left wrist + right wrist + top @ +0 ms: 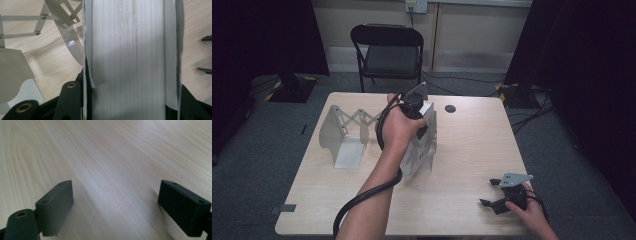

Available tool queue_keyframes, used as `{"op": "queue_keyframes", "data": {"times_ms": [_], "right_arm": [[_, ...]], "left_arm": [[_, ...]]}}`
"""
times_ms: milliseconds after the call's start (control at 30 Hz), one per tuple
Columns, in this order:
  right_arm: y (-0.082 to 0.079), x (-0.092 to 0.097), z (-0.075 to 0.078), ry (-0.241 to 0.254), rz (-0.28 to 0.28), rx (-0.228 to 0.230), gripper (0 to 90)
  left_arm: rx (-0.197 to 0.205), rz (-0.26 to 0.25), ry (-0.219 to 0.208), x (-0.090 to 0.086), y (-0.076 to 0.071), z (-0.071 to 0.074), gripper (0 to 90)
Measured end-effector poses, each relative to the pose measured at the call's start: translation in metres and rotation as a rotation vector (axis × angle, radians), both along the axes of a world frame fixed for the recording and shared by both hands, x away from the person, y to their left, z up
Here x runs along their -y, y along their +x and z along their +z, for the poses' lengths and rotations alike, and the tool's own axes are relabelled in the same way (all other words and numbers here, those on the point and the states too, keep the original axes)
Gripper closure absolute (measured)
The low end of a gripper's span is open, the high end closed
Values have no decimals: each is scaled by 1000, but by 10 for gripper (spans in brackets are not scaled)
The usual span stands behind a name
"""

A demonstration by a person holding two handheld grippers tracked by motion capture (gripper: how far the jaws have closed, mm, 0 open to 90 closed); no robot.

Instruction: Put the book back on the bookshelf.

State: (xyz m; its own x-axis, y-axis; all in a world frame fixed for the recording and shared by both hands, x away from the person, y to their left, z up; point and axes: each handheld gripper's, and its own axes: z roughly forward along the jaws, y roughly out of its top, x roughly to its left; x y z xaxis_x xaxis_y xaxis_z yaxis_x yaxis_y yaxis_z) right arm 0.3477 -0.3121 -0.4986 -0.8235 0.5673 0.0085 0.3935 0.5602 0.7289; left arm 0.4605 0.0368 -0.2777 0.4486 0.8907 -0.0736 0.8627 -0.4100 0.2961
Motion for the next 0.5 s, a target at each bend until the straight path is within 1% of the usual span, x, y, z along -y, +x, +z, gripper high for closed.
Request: {"op": "queue_keyframes", "data": {"times_ms": [67, 133, 167, 233, 300, 367, 467, 500], "right_arm": [[0, 0, 0, 0, -1, 0, 124], [0, 0, 0, 0, -1, 0, 124], [0, 0, 0, 0, 0, 2, 123], [0, 0, 0, 0, 0, 3, 124], [0, 0, 0, 0, 0, 3, 123], [0, 0, 0, -1, 0, 3, 124], [0, 0, 0, 0, 1, 4, 123], [0, 0, 0, 0, 0, 4, 124]], "left_arm": [[-1, 24, -3, 1, 0, -1, 532], [3, 22, 1, 1, 2, -3, 532], [8, 37, -2, 2, 2, -4, 532], [7, 29, 2, 1, 4, -6, 532], [4, 46, -3, 3, 4, -8, 532], [6, 38, 4, 3, 5, -9, 531], [1, 52, -1, 4, 7, -11, 531], [6, 51, 1, 4, 8, -11, 531]]}}
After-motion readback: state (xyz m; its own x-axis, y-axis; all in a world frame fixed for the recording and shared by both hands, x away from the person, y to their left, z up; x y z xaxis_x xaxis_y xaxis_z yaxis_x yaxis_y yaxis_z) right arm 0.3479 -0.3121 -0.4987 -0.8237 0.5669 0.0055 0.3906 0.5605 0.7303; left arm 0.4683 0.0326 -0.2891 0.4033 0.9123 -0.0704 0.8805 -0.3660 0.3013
